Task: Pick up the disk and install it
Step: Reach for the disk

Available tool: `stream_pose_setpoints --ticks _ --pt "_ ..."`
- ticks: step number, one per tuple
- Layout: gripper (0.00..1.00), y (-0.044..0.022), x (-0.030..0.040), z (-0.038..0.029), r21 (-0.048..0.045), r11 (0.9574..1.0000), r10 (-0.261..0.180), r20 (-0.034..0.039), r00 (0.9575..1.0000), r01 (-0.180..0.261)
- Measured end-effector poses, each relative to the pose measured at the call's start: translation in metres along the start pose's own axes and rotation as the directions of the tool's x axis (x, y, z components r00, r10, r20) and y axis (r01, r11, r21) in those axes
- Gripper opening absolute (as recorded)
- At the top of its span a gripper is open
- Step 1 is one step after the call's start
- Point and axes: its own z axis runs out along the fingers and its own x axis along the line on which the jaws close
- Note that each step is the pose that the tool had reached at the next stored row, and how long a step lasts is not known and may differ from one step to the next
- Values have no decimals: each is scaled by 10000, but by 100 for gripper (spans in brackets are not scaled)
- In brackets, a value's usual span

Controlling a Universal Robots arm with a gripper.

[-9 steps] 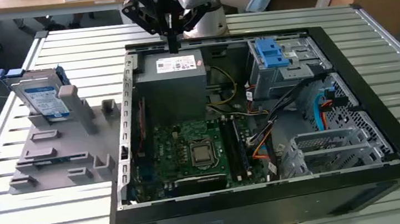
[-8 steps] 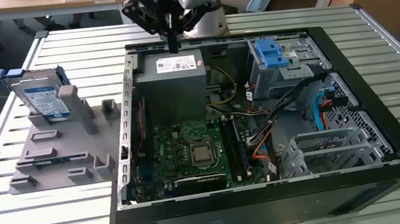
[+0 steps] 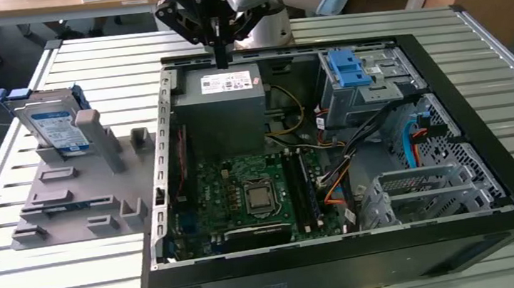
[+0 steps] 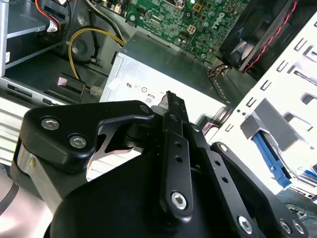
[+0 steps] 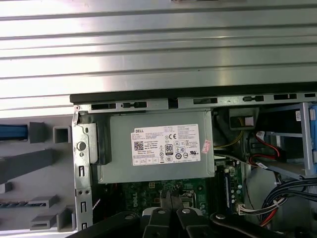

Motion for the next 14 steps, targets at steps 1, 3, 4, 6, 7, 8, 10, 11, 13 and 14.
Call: stream_pose_setpoints --ticks 1,3,4,6,7,8,10,11,13,14 --pt "11 0 1 0 0 10000 1 0 10000 -1" --pt "11 -4 49 -1 0 10000 1 0 10000 -1" --pt "11 -4 51 -1 0 10000 1 0 10000 -1" --pt "11 -4 55 -1 0 10000 0 0 10000 0" --pt "11 -4 57 -1 0 10000 1 0 10000 -1" --pt "11 -4 59 -1 0 10000 0 0 10000 0" --pt "11 -5 64 -1 0 10000 0 0 10000 0" --pt "11 -5 67 -2 1 10000 0 0 10000 0" --pt "11 -5 71 -2 0 10000 0 0 10000 0" --pt "11 -6 74 -2 0 10000 0 0 10000 0"
